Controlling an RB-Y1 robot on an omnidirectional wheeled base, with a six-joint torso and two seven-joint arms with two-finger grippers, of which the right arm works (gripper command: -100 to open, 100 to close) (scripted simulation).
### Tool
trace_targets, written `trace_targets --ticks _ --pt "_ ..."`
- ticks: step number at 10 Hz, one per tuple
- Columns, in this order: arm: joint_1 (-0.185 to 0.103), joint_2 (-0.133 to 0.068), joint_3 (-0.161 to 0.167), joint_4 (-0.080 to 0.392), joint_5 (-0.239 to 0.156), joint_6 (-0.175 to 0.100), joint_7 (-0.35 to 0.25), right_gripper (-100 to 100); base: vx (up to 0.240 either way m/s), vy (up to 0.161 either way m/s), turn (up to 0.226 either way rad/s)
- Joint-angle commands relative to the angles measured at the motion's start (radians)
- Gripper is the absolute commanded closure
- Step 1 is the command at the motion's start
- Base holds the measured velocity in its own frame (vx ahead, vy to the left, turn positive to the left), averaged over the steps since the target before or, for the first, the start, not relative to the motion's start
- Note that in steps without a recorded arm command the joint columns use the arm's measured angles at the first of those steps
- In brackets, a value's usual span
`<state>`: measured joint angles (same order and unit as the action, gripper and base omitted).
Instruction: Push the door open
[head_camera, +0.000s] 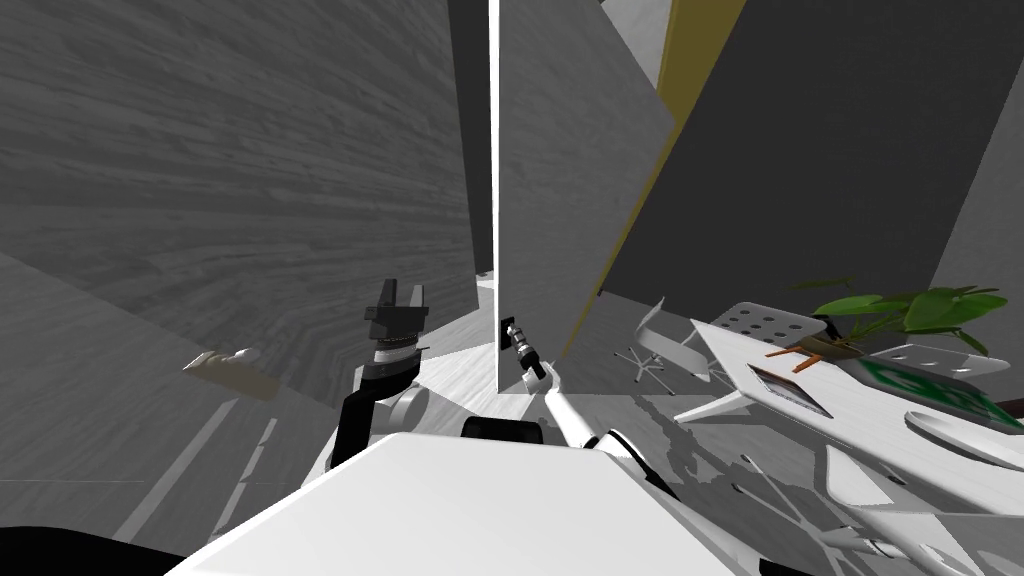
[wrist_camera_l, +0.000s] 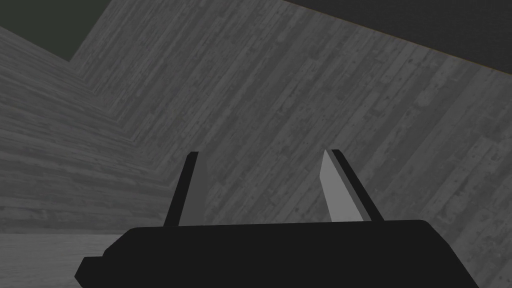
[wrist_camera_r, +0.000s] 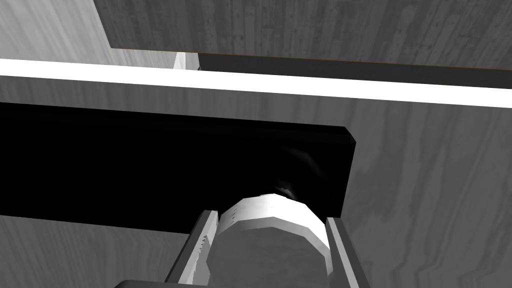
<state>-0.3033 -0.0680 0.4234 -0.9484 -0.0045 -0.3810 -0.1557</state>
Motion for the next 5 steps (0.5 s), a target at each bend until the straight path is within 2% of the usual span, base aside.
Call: trace_targets --ticks 1,3,4,5 --pt "-0.006 -0.011 -0.028 -0.001 -0.004 0.002 0.007 100 0.165 0.157 -0.057" --pt "-0.008 -0.014 -0.052 0.005 -0.007 0.002 0.014 100 0.136 0.167 -0.041" --pt "-0.008 -0.014 -0.052 0.005 -0.007 0.002 0.014 100 0.098 0.111 -0.042" --pt "-0.009 -0.016 -0.069 0.009 -0.009 0.002 0.020 100 0.119 0.092 -0.035"
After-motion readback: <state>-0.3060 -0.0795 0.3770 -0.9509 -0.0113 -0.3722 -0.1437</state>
